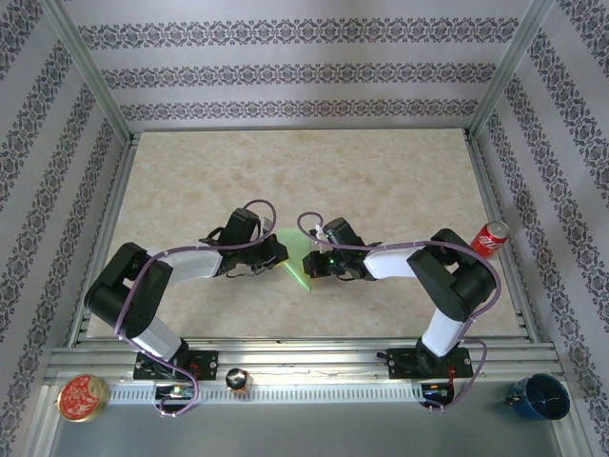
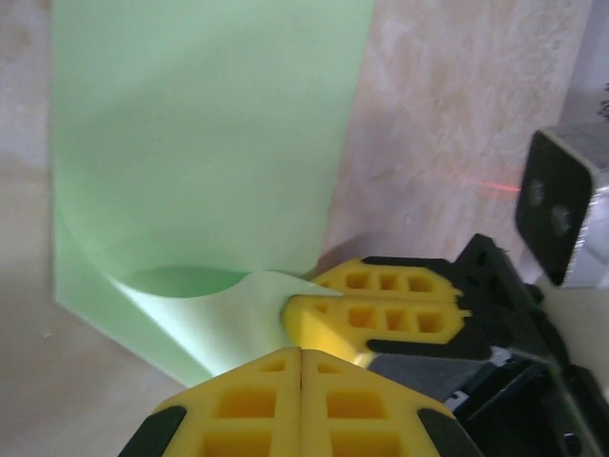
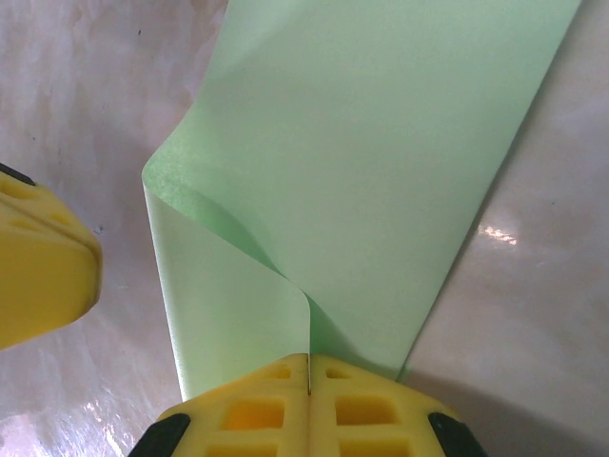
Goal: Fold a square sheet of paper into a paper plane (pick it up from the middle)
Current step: Third fold the triangle at the center of the table.
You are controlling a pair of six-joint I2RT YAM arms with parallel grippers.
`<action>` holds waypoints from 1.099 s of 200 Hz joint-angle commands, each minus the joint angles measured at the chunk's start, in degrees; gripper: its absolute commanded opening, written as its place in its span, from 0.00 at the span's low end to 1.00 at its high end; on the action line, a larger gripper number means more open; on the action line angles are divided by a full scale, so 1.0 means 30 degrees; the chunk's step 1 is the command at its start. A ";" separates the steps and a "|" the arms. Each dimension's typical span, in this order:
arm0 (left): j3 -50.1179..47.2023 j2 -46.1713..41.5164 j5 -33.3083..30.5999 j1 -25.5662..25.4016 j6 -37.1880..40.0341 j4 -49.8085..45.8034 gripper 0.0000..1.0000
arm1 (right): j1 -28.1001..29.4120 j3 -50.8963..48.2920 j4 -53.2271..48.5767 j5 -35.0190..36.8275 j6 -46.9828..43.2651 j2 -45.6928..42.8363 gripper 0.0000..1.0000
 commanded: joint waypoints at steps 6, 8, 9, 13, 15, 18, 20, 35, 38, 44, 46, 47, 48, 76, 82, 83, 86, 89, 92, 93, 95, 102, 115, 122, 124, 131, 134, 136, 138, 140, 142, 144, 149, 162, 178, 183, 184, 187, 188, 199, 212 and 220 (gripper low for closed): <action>-0.0124 0.0543 0.0300 -0.0412 -0.1304 0.2822 0.00 | -0.0001 0.0081 -0.0110 0.0805 0.0353 0.0479 0.00; -0.0151 0.0550 0.0280 -0.0434 -0.1310 0.2848 0.00 | -0.0002 0.0082 -0.0125 0.0806 0.0353 0.0479 0.00; -0.0160 0.0566 0.0271 -0.0438 -0.1311 0.2852 0.00 | 0.0013 0.0082 -0.0132 0.0820 0.0353 0.0479 0.00; -0.0194 0.0621 0.0238 -0.0460 -0.1328 0.2884 0.00 | 0.0027 0.0107 -0.0169 0.0841 0.0367 0.0494 0.00; -0.0197 0.0636 0.0235 -0.0461 -0.1338 0.2885 0.00 | 0.0020 0.0110 -0.0169 0.0873 0.0356 0.0504 0.00; -0.0220 0.0680 0.0234 -0.0448 -0.1341 0.2886 0.00 | 0.0008 0.0111 -0.0191 0.0865 0.0368 0.0508 0.00; -0.0226 0.0709 0.0234 -0.0472 -0.1341 0.2864 0.00 | 0.0001 0.0111 -0.0197 0.0864 0.0379 0.0508 0.00; -0.0226 0.0896 0.0175 -0.0512 -0.1228 0.2439 0.00 | -0.0016 0.0082 -0.0198 0.0864 0.0409 0.0508 0.00; -0.0250 0.0925 0.0175 -0.0505 -0.1195 0.2401 0.00 | -0.0025 0.0056 -0.0213 0.0864 0.0411 0.0508 0.00; -0.0322 0.0933 0.0175 -0.0543 -0.1209 0.2388 0.00 | -0.0016 0.0052 -0.0200 0.0864 0.0411 0.0508 0.00; -0.0361 0.0948 0.0175 -0.0570 -0.1220 0.2410 0.00 | -0.0020 0.0052 -0.0199 0.0864 0.0397 0.0508 0.00; -0.0382 0.0955 0.0175 -0.0564 -0.1222 0.2413 0.00 | -0.0011 0.0052 -0.0199 0.0864 0.0404 0.0508 0.00; -0.0393 0.0959 0.0175 -0.0576 -0.1223 0.2430 0.00 | -0.0006 0.0052 -0.0199 0.0864 0.0408 0.0494 0.00; -0.0824 0.1187 0.0058 -0.0636 -0.1427 0.3095 0.00 | -0.0030 0.0023 -0.0199 0.0839 0.0393 0.0508 0.00; -0.0809 0.1316 0.0105 -0.0648 -0.1429 0.3174 0.00 | -0.0026 0.0049 -0.0220 0.0807 0.0386 0.0537 0.00; -0.0811 0.1330 0.0111 -0.0662 -0.1429 0.3177 0.00 | -0.0029 0.0050 -0.0224 0.0806 0.0384 0.0537 0.00; -0.0773 0.1378 0.0116 -0.0649 -0.1429 0.3178 0.00 | -0.0027 0.0052 -0.0227 0.0784 0.0382 0.0537 0.00; -0.0768 0.1414 0.0102 -0.0665 -0.1429 0.3201 0.00 | -0.0030 0.0074 -0.0257 0.0781 0.0371 0.0537 0.00; -0.0782 0.1448 0.0089 -0.0678 -0.1444 0.3229 0.00 | -0.0027 0.0081 -0.0257 0.0755 0.0355 0.0537 0.00; -0.0798 0.1469 0.0073 -0.0677 -0.1451 0.3233 0.00 | -0.0029 0.0066 -0.0257 0.0766 0.0354 0.0537 0.00; -0.0795 0.1485 0.0062 -0.0676 -0.1457 0.3244 0.00 | -0.0016 0.0063 -0.0257 0.0752 0.0360 0.0537 0.00; -0.0792 0.1532 0.0007 -0.0720 -0.1458 0.3188 0.00 | -0.0029 0.0052 -0.0257 0.0772 0.0338 0.0537 0.00; -0.0771 0.1636 -0.0015 -0.0763 -0.1397 0.3120 0.00 | -0.0030 0.0052 -0.0313 0.0747 0.0269 0.0537 0.00; -0.0794 0.1715 -0.0058 -0.0749 -0.1374 0.3120 0.00 | -0.0026 0.0081 -0.0344 0.0718 0.0237 0.0545 0.00; -0.0794 0.1744 -0.0074 -0.0775 -0.1357 0.3098 0.00 | -0.0030 0.0081 -0.0345 0.0718 0.0236 0.0539 0.00; -0.0730 0.1861 -0.0088 -0.0735 -0.1274 0.2972 0.00 | -0.0024 0.0081 -0.0357 0.0696 0.0236 0.0537 0.00; -0.0701 0.1910 -0.0110 -0.0742 -0.1219 0.2860 0.00 | -0.0023 0.0082 -0.0376 0.0689 0.0214 0.0537 0.00; -0.0683 0.1947 -0.0131 -0.0751 -0.1164 0.2777 0.00 | -0.0022 0.0082 -0.0389 0.0689 0.0208 0.0537 0.00; -0.0649 0.1978 -0.0143 -0.0768 -0.1143 0.2690 0.00 | -0.0029 0.0082 -0.0400 0.0688 0.0207 0.0537 0.00; -0.0641 0.2000 -0.0168 -0.0765 -0.1101 0.2603 0.00 | -0.0008 0.0082 -0.0432 0.0688 0.0184 0.0537 0.00; -0.0602 0.2009 -0.0196 -0.0764 -0.1069 0.2528 0.00 | -0.0018 0.0082 -0.0440 0.0688 0.0179 0.0537 0.00; -0.0585 0.2037 -0.0225 -0.0779 -0.1039 0.2474 0.00 | -0.0006 0.0067 -0.0449 0.0710 0.0177 0.0537 0.00; -0.0607 0.2103 -0.0302 -0.0789 -0.0978 0.2407 0.00 | -0.0002 0.0038 -0.0454 0.0739 0.0177 0.0514 0.00; -0.0663 0.2271 -0.0436 -0.0790 -0.0888 0.2295 0.00 | -0.0017 -0.0006 -0.0391 0.0747 0.0177 0.0523 0.00; -0.0684 0.2509 -0.0498 -0.0783 -0.0699 0.2095 0.00 | -0.0012 -0.0008 -0.0385 0.0690 0.0207 0.0541 0.00; -0.0729 0.2584 -0.0526 -0.0766 -0.0689 0.2109 0.00 | -0.0018 -0.0021 -0.0380 0.0661 0.0206 0.0538 0.00; -0.0727 0.2594 -0.0527 -0.0780 -0.0678 0.2117 0.00 | -0.0024 -0.0028 -0.0392 0.0660 0.0206 0.0538 0.00; -0.0766 0.2624 -0.0546 -0.0784 -0.0661 0.2090 0.00 | -0.0008 -0.0035 -0.0380 0.0659 0.0217 0.0523 0.00; -0.0775 0.2643 -0.0552 -0.0789 -0.0664 0.2093 0.00 | -0.0005 -0.0035 -0.0392 0.0659 0.0212 0.0530 0.00; -0.0851 0.2774 -0.0659 -0.0791 -0.0603 0.2069 0.00 | -0.0014 -0.0036 -0.0376 0.0602 0.0210 0.0494 0.00; -0.0972 0.2838 -0.0716 -0.0768 -0.0512 0.1938 0.00 | -0.0015 -0.0036 -0.0377 0.0527 0.0221 0.0453 0.00; -0.0988 0.2864 -0.0777 -0.0764 -0.0423 0.1714 0.00 | -0.0025 -0.0036 -0.0388 0.0513 0.0207 0.0395 0.00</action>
